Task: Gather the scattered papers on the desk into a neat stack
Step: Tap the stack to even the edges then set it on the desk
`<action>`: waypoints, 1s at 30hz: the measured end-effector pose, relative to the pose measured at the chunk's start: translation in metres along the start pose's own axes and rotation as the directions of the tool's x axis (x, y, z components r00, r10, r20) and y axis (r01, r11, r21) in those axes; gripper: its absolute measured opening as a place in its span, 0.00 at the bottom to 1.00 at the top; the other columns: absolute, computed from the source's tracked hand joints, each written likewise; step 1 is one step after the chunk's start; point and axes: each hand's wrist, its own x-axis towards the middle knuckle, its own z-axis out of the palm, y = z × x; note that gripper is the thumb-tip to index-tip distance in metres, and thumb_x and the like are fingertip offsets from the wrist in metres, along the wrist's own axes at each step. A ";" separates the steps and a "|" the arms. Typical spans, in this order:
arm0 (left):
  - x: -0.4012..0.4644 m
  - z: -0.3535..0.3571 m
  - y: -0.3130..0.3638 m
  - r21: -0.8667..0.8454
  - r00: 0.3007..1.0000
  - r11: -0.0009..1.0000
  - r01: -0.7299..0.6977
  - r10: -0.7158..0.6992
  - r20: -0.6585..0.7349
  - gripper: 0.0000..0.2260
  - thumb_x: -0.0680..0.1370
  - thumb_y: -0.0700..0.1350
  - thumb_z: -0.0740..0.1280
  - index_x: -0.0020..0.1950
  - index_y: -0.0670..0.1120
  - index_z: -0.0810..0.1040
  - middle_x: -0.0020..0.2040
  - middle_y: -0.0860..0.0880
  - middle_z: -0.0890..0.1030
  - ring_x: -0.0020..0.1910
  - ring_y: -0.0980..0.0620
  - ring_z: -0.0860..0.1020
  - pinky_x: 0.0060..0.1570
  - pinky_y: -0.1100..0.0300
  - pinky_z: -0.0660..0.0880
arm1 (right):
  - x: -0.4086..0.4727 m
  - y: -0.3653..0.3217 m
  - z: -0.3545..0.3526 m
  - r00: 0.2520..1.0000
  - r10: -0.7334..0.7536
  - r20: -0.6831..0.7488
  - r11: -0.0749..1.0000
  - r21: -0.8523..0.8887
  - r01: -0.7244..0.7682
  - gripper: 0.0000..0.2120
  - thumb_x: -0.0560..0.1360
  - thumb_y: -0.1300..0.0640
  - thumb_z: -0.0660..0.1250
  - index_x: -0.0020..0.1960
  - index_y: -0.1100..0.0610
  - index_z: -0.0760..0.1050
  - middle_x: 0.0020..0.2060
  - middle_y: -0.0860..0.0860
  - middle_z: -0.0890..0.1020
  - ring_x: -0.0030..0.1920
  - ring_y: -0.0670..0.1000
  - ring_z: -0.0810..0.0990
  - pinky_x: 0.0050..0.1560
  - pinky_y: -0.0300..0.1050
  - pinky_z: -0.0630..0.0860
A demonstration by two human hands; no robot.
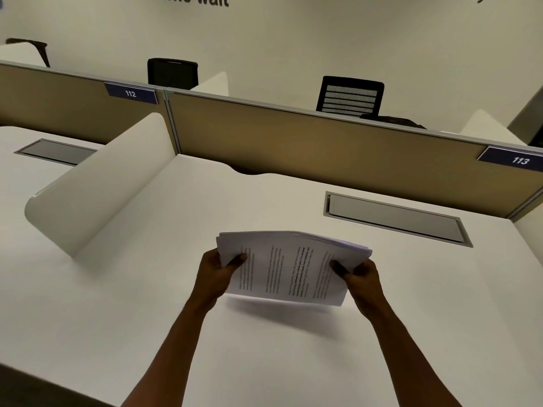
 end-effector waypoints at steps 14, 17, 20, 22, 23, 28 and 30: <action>0.001 0.000 -0.019 0.045 0.998 0.999 0.024 -0.021 -0.064 0.07 0.75 0.40 0.74 0.52 0.46 0.83 0.50 0.46 0.85 0.54 0.48 0.81 0.50 0.59 0.77 | -0.004 0.023 0.005 0.997 0.048 -0.052 0.999 -0.012 -0.049 0.14 0.72 0.67 0.74 0.54 0.52 0.81 0.46 0.48 0.88 0.46 0.47 0.86 0.42 0.40 0.83; -0.002 0.003 -0.026 0.117 0.995 0.990 0.083 -0.077 -0.056 0.10 0.76 0.40 0.73 0.57 0.44 0.81 0.53 0.44 0.84 0.56 0.46 0.81 0.48 0.59 0.77 | -0.008 0.034 0.006 0.994 0.094 -0.051 0.993 -0.065 -0.097 0.16 0.72 0.67 0.74 0.56 0.54 0.79 0.49 0.50 0.86 0.50 0.51 0.84 0.46 0.41 0.81; 0.001 0.004 -0.026 0.152 0.994 0.985 0.083 -0.072 -0.079 0.10 0.76 0.43 0.73 0.57 0.44 0.81 0.52 0.45 0.85 0.54 0.46 0.82 0.45 0.62 0.77 | -0.007 0.035 0.004 0.993 0.092 -0.077 0.992 -0.074 -0.098 0.16 0.72 0.67 0.74 0.55 0.52 0.79 0.47 0.47 0.86 0.49 0.48 0.85 0.41 0.38 0.82; 0.002 0.002 -0.024 0.130 0.994 0.989 0.074 -0.062 -0.094 0.08 0.76 0.43 0.73 0.55 0.47 0.82 0.50 0.47 0.86 0.52 0.48 0.82 0.43 0.65 0.77 | -0.005 0.032 0.002 0.994 0.073 -0.080 0.994 -0.071 -0.079 0.16 0.71 0.65 0.75 0.54 0.50 0.80 0.46 0.46 0.87 0.47 0.46 0.86 0.40 0.36 0.82; 0.002 0.002 -0.024 0.128 0.994 0.989 0.074 -0.062 -0.093 0.07 0.76 0.43 0.73 0.54 0.47 0.82 0.50 0.48 0.86 0.51 0.49 0.82 0.42 0.65 0.78 | -0.004 0.032 0.002 0.995 0.069 -0.078 0.994 -0.080 -0.075 0.16 0.71 0.65 0.75 0.53 0.49 0.80 0.46 0.45 0.87 0.47 0.46 0.86 0.40 0.36 0.82; 0.004 0.004 -0.025 0.191 0.989 0.972 0.138 -0.124 -0.083 0.10 0.77 0.45 0.73 0.57 0.46 0.80 0.48 0.51 0.84 0.50 0.50 0.81 0.44 0.62 0.78 | -0.002 0.036 0.009 0.995 0.077 -0.071 0.973 -0.214 -0.090 0.15 0.73 0.63 0.74 0.56 0.50 0.77 0.50 0.49 0.85 0.52 0.53 0.84 0.48 0.45 0.82; 0.010 0.002 -0.018 0.192 0.988 0.972 0.132 -0.114 -0.101 0.10 0.77 0.46 0.73 0.56 0.46 0.80 0.47 0.52 0.84 0.48 0.51 0.82 0.42 0.64 0.79 | 0.003 0.025 0.010 0.997 0.045 -0.056 0.966 -0.251 -0.058 0.14 0.73 0.62 0.74 0.55 0.49 0.78 0.49 0.49 0.85 0.51 0.53 0.84 0.49 0.49 0.83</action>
